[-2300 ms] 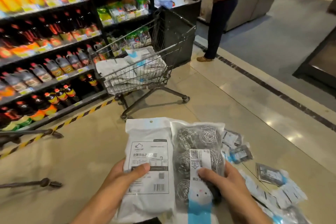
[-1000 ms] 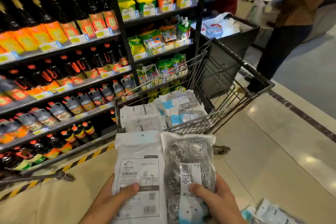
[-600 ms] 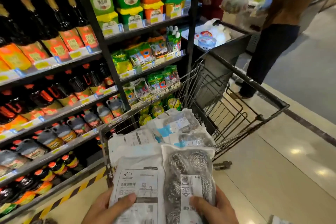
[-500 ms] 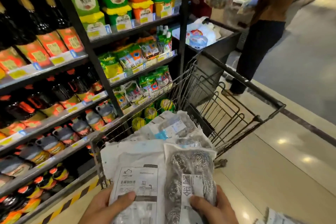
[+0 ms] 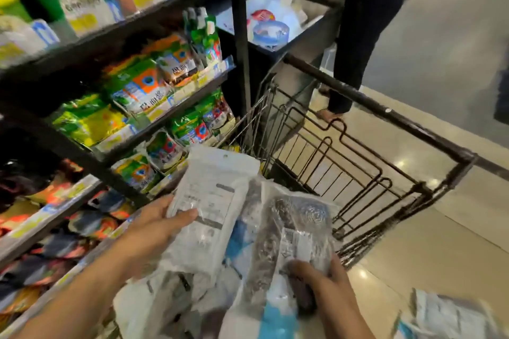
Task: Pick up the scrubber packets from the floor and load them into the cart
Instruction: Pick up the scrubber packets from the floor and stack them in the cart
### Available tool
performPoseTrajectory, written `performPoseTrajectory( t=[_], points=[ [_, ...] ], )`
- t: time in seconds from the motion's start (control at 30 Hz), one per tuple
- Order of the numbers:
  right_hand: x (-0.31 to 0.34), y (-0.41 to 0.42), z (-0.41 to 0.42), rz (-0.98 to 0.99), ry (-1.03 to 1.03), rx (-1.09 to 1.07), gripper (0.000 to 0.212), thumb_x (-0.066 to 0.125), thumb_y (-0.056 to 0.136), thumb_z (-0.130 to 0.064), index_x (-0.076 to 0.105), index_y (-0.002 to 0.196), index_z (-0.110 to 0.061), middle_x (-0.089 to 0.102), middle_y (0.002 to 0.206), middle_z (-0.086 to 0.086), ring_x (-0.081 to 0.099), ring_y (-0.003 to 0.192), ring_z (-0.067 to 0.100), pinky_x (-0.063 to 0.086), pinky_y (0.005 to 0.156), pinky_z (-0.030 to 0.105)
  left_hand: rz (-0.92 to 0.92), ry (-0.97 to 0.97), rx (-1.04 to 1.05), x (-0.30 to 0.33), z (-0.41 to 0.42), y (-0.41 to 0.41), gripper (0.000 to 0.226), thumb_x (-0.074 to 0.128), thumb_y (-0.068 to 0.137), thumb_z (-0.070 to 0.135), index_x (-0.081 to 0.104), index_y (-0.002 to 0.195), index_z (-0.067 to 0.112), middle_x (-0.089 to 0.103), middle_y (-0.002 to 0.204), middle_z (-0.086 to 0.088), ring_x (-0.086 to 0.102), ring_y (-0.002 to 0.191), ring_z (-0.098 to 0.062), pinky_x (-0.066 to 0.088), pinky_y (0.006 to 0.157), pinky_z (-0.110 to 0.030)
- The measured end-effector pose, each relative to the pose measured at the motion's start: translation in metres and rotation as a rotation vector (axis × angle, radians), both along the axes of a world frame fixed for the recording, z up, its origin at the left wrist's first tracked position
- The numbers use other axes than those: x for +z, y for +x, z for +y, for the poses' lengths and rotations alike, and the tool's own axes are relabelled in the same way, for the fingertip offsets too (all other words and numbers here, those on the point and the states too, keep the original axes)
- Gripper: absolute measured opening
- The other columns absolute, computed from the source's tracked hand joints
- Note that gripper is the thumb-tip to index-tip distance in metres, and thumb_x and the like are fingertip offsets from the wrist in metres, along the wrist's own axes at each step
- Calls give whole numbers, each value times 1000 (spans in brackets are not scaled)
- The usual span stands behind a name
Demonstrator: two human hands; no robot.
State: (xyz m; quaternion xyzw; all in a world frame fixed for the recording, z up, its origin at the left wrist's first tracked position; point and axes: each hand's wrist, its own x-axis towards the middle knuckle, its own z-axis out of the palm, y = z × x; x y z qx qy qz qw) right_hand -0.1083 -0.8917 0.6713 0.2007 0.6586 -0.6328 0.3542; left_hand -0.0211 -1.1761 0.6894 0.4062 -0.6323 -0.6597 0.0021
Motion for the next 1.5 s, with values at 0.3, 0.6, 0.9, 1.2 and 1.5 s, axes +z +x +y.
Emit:
performPoseTrajectory(
  t=[0.3, 0.6, 0.9, 1.2, 1.5],
  points=[
    [-76, -66, -83, -76, -17, -48, 34, 79, 86, -9, 67, 116, -19, 80, 93, 10, 76, 78, 29, 58, 62, 37, -258, -236, -49, -102, -48, -93, 66, 80, 82, 52, 60, 139, 26, 62, 141, 4, 65, 122, -24, 53, 105, -47],
    [-118, -92, -139, -157, 65, -36, 69, 87, 55, -38, 60, 118, -31, 76, 111, 6, 73, 101, 32, 56, 99, 59, -341, -222, -257, -145, -57, -137, 26, 63, 102, 18, 50, 95, 39, 55, 98, 22, 52, 105, -9, 38, 82, -22],
    [-155, -102, -168, -147, 128, -80, 51, 87, 70, -31, 63, 114, -25, 80, 96, -3, 77, 88, 23, 61, 91, 46, -463, -430, -298, -177, -68, -145, 19, 65, 100, 34, 62, 116, 25, 70, 102, 0, 64, 89, -21, 43, 69, -29],
    [-120, -94, -137, -32, 248, 31, 68, 83, 84, -38, 44, 138, -23, 64, 104, -8, 68, 94, 18, 58, 89, 41, -350, -316, -137, -155, -62, -90, 29, 73, 95, 35, 56, 115, 46, 64, 114, 13, 62, 100, -5, 46, 82, -30],
    [-52, -37, -77, 90, 219, 192, 48, 76, 91, -42, 55, 131, -24, 68, 116, 0, 68, 87, 12, 55, 73, 30, -217, -185, -40, -105, -35, 0, 23, 73, 94, 13, 65, 113, 25, 71, 115, 0, 64, 118, -24, 47, 96, -35]
  ],
)
